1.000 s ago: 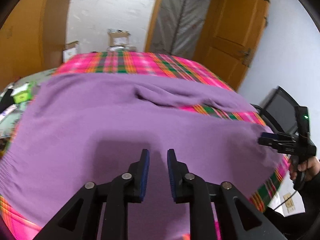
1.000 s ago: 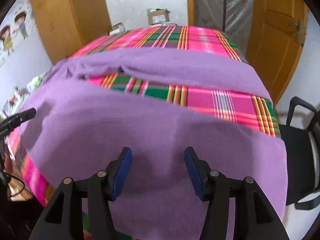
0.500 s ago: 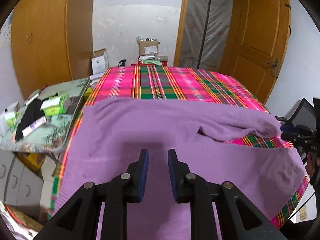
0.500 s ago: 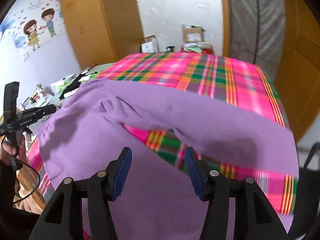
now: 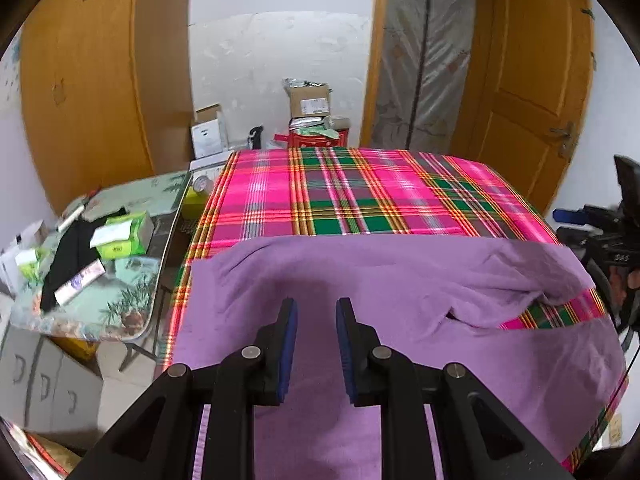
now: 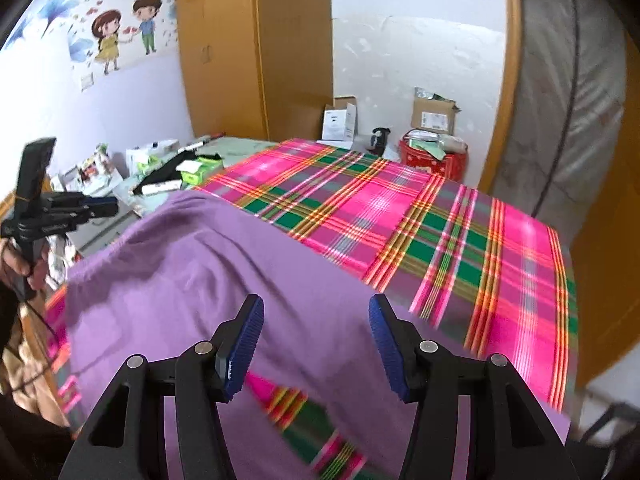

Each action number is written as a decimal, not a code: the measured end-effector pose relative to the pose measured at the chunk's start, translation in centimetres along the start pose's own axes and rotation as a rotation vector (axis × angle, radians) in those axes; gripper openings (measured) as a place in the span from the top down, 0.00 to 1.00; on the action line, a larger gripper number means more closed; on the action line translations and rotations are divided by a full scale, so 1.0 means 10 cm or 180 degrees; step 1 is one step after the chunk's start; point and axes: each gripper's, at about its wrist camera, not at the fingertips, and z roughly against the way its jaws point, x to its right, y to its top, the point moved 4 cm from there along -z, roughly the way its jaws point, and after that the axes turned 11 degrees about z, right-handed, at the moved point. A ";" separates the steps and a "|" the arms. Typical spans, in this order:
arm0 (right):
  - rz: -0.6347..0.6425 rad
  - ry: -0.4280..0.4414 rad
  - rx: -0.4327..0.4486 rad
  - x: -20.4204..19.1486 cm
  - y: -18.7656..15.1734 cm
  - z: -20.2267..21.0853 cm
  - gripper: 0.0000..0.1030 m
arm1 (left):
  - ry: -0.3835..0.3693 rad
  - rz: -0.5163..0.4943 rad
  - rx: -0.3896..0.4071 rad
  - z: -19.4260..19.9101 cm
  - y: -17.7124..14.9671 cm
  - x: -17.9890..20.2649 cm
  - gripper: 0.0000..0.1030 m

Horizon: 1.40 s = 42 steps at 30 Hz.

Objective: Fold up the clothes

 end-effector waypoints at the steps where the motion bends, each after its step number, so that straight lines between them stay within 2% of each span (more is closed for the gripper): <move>1: -0.0030 0.0013 -0.0050 0.06 -0.01 -0.10 0.45 | -0.0041 0.0055 -0.0012 -0.03 -0.01 -0.01 0.80; 5: -0.0147 0.0143 -0.0199 0.27 -0.09 -0.46 0.45 | -0.0092 0.0166 0.0010 -0.04 -0.14 0.04 0.80; 14: -0.0229 0.0201 -0.0455 0.70 -0.32 -1.08 0.45 | -0.0221 0.0405 0.0058 -0.06 -0.43 0.14 0.80; 17: -0.0176 0.0265 -0.0488 0.75 -0.36 -1.19 0.45 | -0.0301 0.0442 0.0050 -0.08 -0.45 0.17 0.80; 24: 0.0093 0.0416 -0.0522 0.71 -0.36 -1.34 0.45 | -0.0314 0.0462 -0.0027 -0.24 -0.45 0.21 0.80; 27: 0.0178 0.0513 -0.0527 0.67 -0.34 -1.33 0.57 | -0.0316 0.0497 -0.0051 -0.28 -0.48 0.20 0.80; 29: 0.0236 0.0577 -0.0530 0.64 -0.33 -1.33 0.84 | -0.0307 0.0514 -0.0066 -0.30 -0.49 0.20 0.80; 31: 0.0279 0.0555 -0.0533 0.62 -0.31 -1.32 0.94 | -0.0295 0.0529 -0.0081 -0.31 -0.50 0.19 0.80; 38: 0.0425 0.0453 -0.0544 0.57 -0.22 -1.30 0.96 | -0.0231 0.0521 -0.0048 -0.26 -0.46 0.14 0.80; 42: 0.0417 0.0301 -0.0476 0.69 -0.07 -1.29 0.96 | -0.0159 0.0465 0.0021 -0.19 -0.36 0.10 0.80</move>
